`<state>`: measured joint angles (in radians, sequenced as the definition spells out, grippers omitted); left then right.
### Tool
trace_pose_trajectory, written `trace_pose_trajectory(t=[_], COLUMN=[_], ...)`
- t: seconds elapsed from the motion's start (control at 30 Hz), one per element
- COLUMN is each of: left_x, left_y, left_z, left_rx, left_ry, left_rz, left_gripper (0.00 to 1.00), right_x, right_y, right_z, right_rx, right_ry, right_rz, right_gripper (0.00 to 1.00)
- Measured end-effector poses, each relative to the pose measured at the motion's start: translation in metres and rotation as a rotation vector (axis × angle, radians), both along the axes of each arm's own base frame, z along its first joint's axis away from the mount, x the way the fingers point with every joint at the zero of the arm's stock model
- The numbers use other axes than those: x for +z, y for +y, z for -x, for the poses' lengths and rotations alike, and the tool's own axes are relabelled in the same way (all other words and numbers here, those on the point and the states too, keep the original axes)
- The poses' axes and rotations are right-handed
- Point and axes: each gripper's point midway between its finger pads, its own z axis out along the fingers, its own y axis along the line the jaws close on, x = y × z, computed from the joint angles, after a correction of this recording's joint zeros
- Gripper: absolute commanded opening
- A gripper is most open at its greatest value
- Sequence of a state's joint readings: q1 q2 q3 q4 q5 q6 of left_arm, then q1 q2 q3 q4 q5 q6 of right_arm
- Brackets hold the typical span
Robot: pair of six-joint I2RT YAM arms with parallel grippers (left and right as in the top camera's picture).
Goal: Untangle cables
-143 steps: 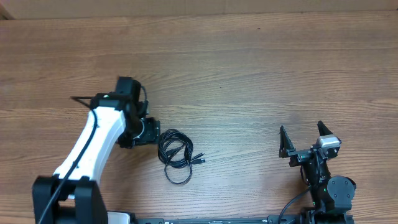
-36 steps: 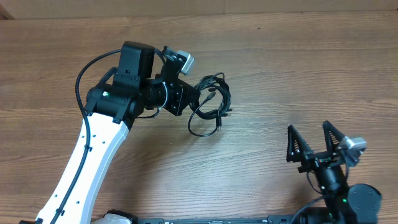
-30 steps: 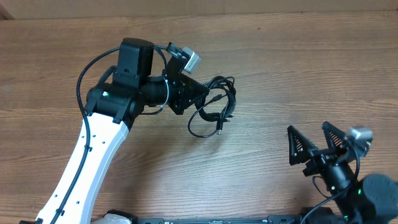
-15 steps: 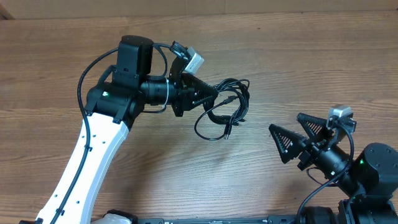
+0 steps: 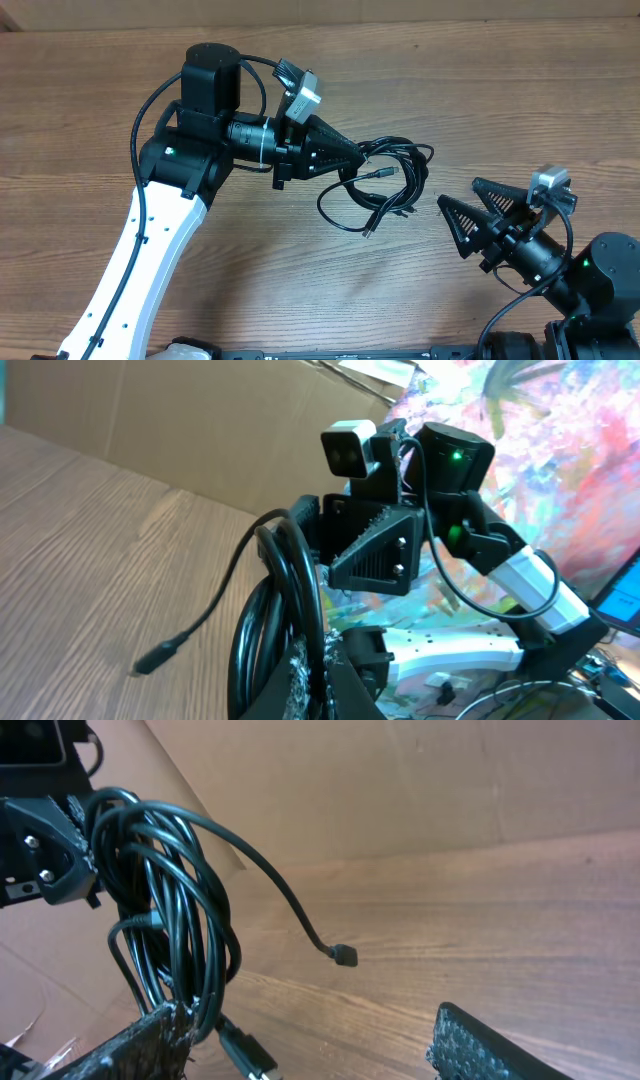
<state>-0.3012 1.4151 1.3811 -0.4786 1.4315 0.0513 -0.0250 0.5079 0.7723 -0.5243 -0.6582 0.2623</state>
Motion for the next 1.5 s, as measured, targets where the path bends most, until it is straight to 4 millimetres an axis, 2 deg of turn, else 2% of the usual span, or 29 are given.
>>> trace_pose_trajectory(t=[0.2, 0.33, 0.4, 0.57, 0.7, 0.77, 0.9, 1.13, 1.2, 1.27, 1.3, 1.37, 1.5], left_x=[0.001, -0.001, -0.003, -0.005, -0.005, -0.006, -0.010, -0.009, -0.009, -0.009, -0.008, -0.007, -0.003], left_y=[-0.009, -0.023, -0.029, -0.031, -0.034, -0.039, -0.050, -0.053, -0.053, -0.053, -0.053, -0.054, -0.054], left_z=[0.012, 0.025, 0.027, 0.025, 0.027, 0.031, 0.035, 0.027, 0.026, 0.026, 0.026, 0.025, 0.023], left_rx=[-0.049, -0.092, -0.088, -0.069, -0.074, -0.085, -0.075, -0.027, -0.023, -0.020, -0.018, -0.014, -0.008], left_ry=[0.002, 0.002, 0.008, 0.010, 0.015, 0.012, 0.015, 0.041, 0.046, 0.058, 0.067, 0.077, 0.091], left_rz=[0.006, -0.004, -0.019, -0.033, -0.037, -0.042, -0.067, -0.082, -0.084, -0.086, -0.087, -0.085, -0.078], left_gripper=[0.04, 0.04, 0.04, 0.04, 0.04, 0.04, 0.04, 0.04, 0.04, 0.04, 0.04, 0.04, 0.04], right_x=[0.007, 0.001, -0.004, -0.006, -0.005, -0.005, -0.005, -0.004, -0.005, -0.005, -0.004, -0.004, -0.004], right_y=[0.000, 0.000, 0.000, 0.002, 0.004, 0.005, 0.006, 0.007, 0.007, 0.008, 0.008, 0.008, 0.009], right_z=[-0.002, -0.009, -0.014, -0.014, -0.012, -0.012, -0.011, -0.010, -0.009, -0.009, -0.009, -0.009, -0.008], right_rx=[0.000, 0.001, 0.000, 0.018, 0.032, 0.037, 0.044, 0.057, 0.058, 0.058, 0.060, 0.063, 0.068], right_ry=[-0.037, -0.004, 0.022, 0.030, 0.029, 0.027, 0.029, 0.029, 0.030, 0.030, 0.030, 0.027, 0.026], right_rz=[0.002, 0.001, 0.000, -0.004, -0.007, -0.004, -0.010, -0.013, -0.013, -0.014, -0.014, -0.012, -0.012], right_gripper=[0.76, 0.74, 0.69, 0.65, 0.48, 0.31, 0.16, 0.10, 0.14, 0.42, 0.62, 0.74, 0.84])
